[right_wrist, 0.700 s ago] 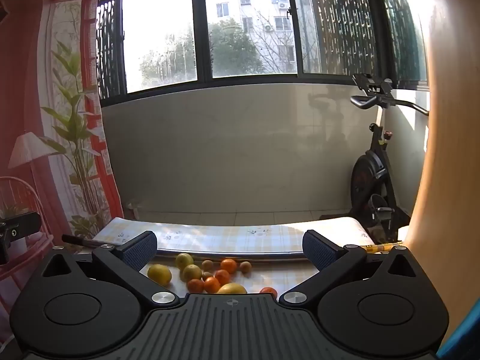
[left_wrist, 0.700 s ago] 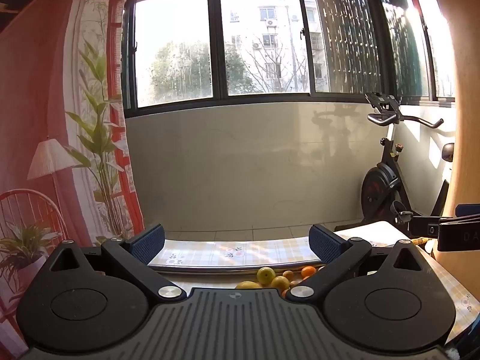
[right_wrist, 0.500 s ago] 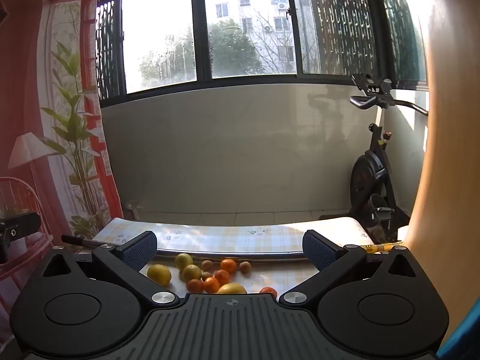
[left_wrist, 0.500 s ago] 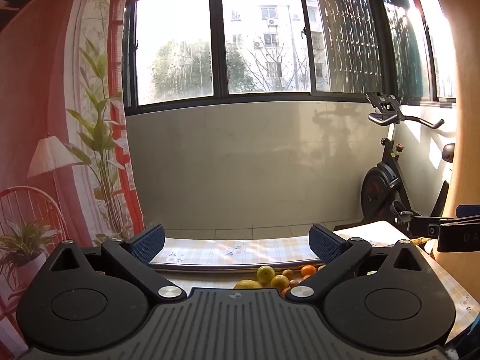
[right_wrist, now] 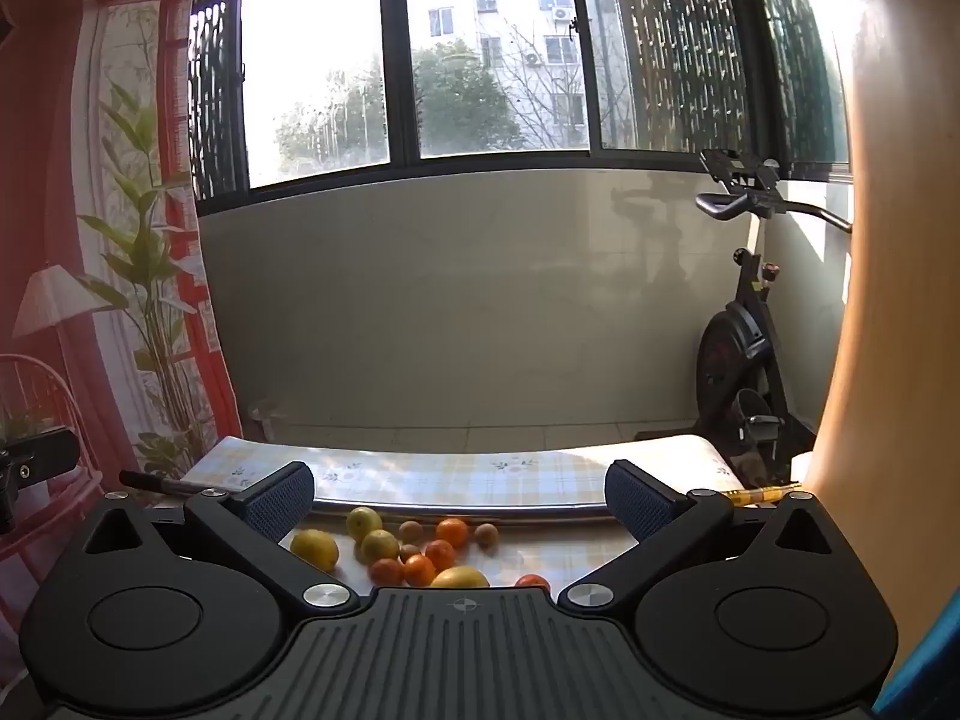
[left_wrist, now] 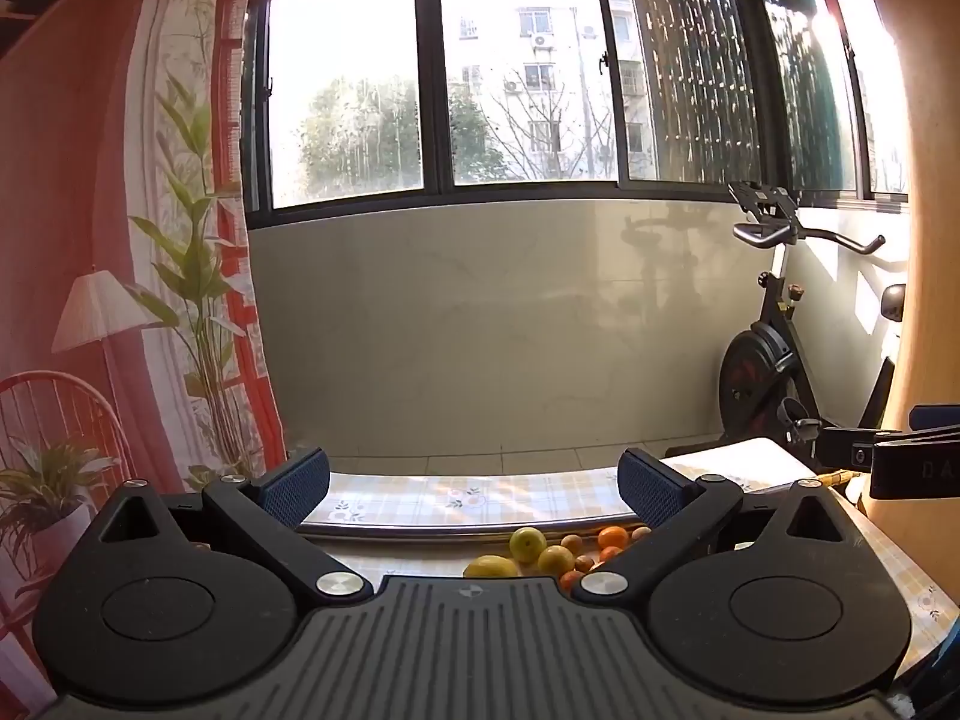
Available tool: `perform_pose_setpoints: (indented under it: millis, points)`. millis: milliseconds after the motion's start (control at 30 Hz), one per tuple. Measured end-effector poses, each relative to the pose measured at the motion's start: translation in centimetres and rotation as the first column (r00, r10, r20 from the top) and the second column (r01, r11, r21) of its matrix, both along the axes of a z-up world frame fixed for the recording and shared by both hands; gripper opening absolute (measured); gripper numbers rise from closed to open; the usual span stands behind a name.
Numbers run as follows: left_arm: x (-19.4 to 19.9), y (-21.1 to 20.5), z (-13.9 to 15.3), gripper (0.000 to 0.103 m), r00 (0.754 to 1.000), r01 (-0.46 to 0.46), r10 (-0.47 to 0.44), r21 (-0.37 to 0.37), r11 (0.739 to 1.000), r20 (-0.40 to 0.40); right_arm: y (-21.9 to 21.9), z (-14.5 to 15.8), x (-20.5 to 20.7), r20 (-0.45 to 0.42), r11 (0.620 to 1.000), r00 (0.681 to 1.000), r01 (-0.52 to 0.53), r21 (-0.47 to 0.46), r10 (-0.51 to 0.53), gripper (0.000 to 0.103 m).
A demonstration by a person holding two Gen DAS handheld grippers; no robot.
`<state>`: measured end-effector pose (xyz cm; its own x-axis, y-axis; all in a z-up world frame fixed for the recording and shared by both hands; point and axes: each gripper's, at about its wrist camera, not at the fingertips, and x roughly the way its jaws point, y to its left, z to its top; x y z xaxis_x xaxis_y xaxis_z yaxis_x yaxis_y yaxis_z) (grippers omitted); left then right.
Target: Organize fruits
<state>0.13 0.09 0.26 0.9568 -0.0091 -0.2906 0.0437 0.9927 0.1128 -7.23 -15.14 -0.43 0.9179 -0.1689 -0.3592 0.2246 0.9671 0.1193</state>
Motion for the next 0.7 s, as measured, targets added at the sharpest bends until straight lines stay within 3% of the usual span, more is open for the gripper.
perform_pose_setpoints:
  millis: [700]
  points:
    - [-0.06, -0.09, -0.01, 0.103, 1.0, 0.003, -0.003, -0.003, 1.0, -0.002, 0.08, 0.0, 0.02, 0.001, 1.0, 1.0, 0.003, 0.002, -0.003, 0.103]
